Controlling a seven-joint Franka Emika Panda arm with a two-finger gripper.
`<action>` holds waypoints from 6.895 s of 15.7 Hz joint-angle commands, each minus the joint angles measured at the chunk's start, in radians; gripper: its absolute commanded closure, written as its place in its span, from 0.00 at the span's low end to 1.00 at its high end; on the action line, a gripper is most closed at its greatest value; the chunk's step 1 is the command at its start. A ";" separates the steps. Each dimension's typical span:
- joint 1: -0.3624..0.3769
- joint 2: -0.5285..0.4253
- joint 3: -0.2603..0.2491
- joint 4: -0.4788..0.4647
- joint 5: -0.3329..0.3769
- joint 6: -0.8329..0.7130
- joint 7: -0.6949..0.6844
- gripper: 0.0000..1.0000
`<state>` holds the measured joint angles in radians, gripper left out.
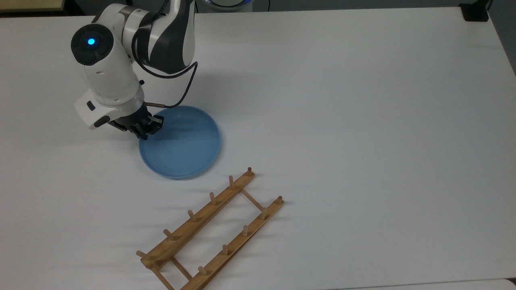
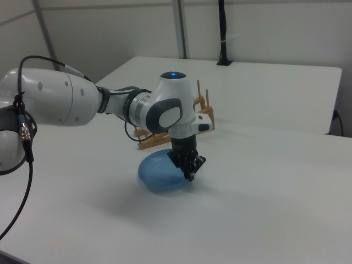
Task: Place plate in plate rack
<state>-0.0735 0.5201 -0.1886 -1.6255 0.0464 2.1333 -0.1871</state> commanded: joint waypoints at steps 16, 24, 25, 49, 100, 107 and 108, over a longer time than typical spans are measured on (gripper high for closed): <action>-0.019 -0.084 -0.008 0.099 0.001 0.220 -0.043 0.99; 0.018 -0.094 0.001 0.107 -0.017 0.611 0.087 1.00; 0.020 -0.095 0.001 0.107 -0.017 0.628 0.086 1.00; 0.325 -0.008 -0.202 0.191 -0.160 0.783 0.090 1.00; 0.463 0.021 -0.391 0.243 -0.571 0.721 0.206 1.00; 0.452 0.040 -0.404 0.283 -0.574 0.721 0.204 1.00; 0.452 0.047 -0.404 0.295 -0.574 0.721 0.206 1.00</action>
<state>0.3690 0.5558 -0.5758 -1.3632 -0.4943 2.8781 -0.0168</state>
